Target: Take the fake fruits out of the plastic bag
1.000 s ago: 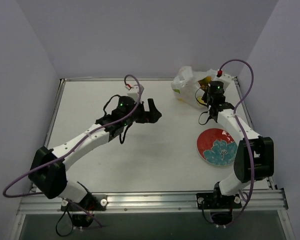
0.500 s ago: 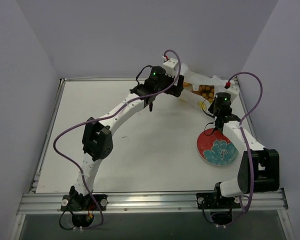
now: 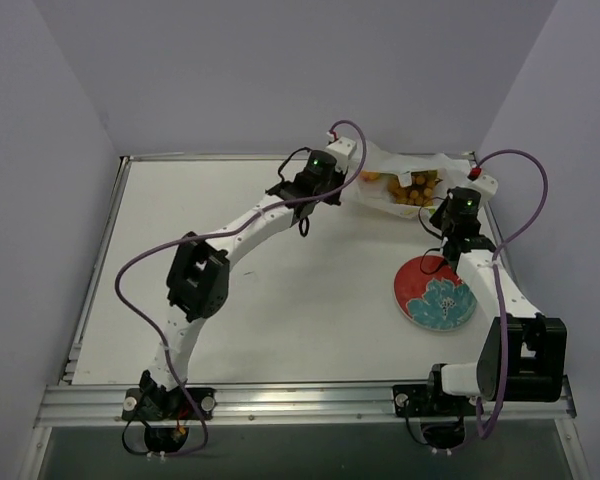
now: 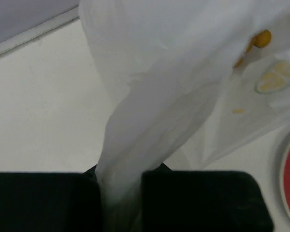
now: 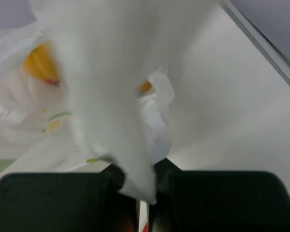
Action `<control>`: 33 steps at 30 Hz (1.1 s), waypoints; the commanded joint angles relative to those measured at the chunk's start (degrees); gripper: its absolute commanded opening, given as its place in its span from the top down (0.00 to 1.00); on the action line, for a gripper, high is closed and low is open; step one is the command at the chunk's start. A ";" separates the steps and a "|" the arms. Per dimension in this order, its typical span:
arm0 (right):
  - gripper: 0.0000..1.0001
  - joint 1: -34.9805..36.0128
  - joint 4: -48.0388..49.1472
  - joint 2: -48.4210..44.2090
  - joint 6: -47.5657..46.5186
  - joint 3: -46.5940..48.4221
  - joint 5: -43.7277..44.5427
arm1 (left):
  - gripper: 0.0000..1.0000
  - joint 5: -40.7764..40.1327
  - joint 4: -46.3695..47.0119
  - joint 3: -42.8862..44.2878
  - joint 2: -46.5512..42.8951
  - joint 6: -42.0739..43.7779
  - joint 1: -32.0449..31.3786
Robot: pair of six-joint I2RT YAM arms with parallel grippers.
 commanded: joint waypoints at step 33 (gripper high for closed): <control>0.69 10.23 -20.49 -27.12 0.96 3.19 -17.48 | 0.98 -15.03 43.80 -66.14 -39.42 -24.03 -18.39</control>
